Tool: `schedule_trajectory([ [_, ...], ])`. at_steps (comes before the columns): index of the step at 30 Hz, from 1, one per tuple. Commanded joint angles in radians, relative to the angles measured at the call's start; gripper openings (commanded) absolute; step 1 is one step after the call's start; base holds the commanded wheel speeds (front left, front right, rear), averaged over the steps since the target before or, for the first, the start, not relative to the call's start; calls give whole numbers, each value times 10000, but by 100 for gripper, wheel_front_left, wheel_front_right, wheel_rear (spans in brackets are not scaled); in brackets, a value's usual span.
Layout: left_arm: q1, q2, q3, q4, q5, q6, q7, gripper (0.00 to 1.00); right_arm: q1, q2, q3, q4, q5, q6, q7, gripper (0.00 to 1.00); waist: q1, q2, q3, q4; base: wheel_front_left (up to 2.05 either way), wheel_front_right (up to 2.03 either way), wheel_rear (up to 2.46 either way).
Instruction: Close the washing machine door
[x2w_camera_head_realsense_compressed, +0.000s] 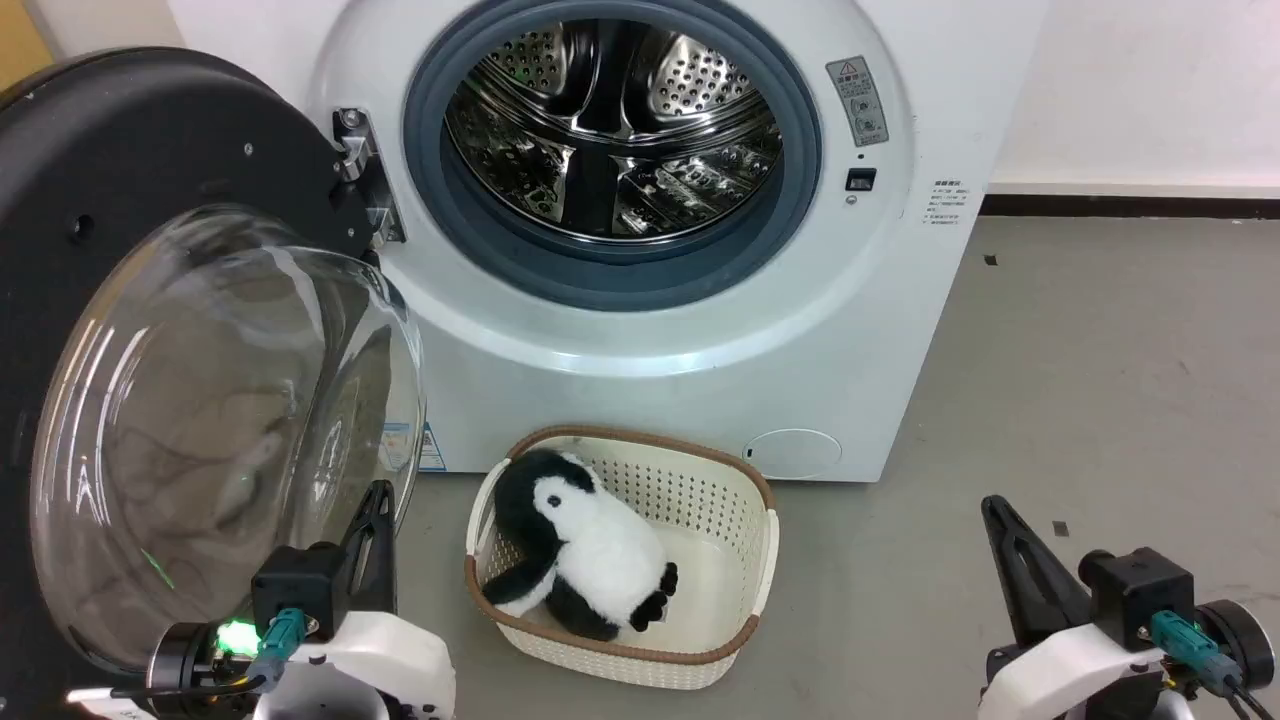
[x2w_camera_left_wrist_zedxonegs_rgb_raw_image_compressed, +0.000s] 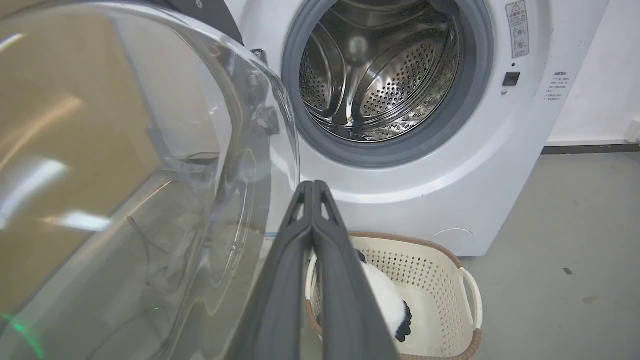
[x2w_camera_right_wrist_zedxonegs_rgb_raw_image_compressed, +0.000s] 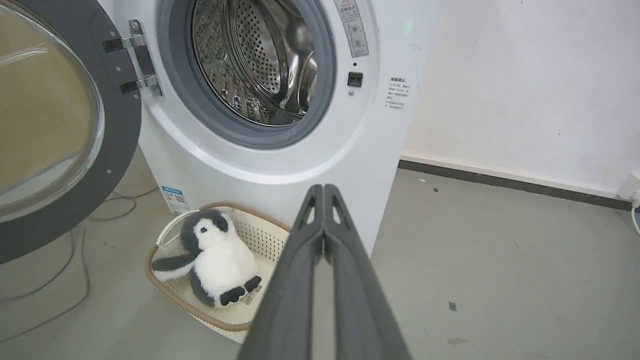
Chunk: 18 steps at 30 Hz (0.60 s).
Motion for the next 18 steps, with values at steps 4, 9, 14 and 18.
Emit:
schedule_trajectory([
  [4, 95, -3, 9, 16, 30, -55, 3, 0, -140, 34, 1, -41, -78, 8, 12, 0, -1, -1, 0, 0, 0, 0, 0],
  [9, 95, -3, 9, 16, 30, -55, 3, 0, -140, 34, 1, -41, -78, 8, 12, 0, -1, -1, 0, 0, 0, 0, 0],
  [14, 95, -3, 9, 16, 30, -55, 3, 0, -140, 34, 1, -41, -78, 8, 12, 0, -1, -1, 0, 0, 0, 0, 0],
  [18, 95, -3, 9, 16, 30, -55, 3, 0, -140, 34, 1, -41, -78, 8, 12, 0, -1, -1, 0, 0, 0, 0, 0],
])
